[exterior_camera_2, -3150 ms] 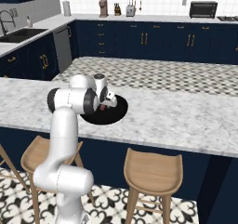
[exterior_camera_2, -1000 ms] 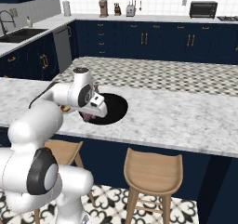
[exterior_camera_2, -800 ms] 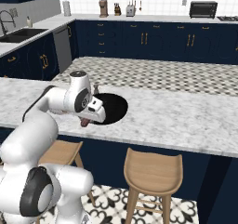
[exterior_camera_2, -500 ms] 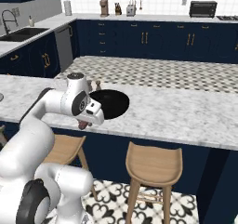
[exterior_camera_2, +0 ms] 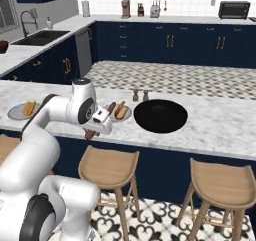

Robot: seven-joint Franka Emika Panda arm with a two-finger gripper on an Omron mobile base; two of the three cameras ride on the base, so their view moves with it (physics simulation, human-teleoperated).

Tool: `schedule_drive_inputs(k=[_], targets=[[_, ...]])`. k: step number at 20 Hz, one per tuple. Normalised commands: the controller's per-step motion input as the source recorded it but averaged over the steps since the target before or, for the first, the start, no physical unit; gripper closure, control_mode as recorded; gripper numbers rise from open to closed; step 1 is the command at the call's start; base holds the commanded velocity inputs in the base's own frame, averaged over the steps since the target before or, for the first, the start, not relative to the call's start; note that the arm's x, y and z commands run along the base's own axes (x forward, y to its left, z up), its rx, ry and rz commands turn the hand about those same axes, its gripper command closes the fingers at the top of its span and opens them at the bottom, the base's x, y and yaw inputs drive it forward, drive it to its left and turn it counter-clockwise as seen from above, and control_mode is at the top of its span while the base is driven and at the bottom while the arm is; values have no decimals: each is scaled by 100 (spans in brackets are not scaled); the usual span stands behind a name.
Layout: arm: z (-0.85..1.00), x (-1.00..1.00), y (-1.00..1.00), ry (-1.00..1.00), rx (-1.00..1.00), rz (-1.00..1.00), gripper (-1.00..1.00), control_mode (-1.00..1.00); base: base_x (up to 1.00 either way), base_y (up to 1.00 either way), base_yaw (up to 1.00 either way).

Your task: Place one bun and one sausage from the bowl on each plate.

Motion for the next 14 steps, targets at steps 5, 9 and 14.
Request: schedule_drive_inputs(k=[5,9,14], targets=[[0,0,0,0,0,0,100,100,6,100,0],[0,0,0,0,0,0,100,100,5,100,0],[0,0,0,0,0,0,100,100,4,100,0]])
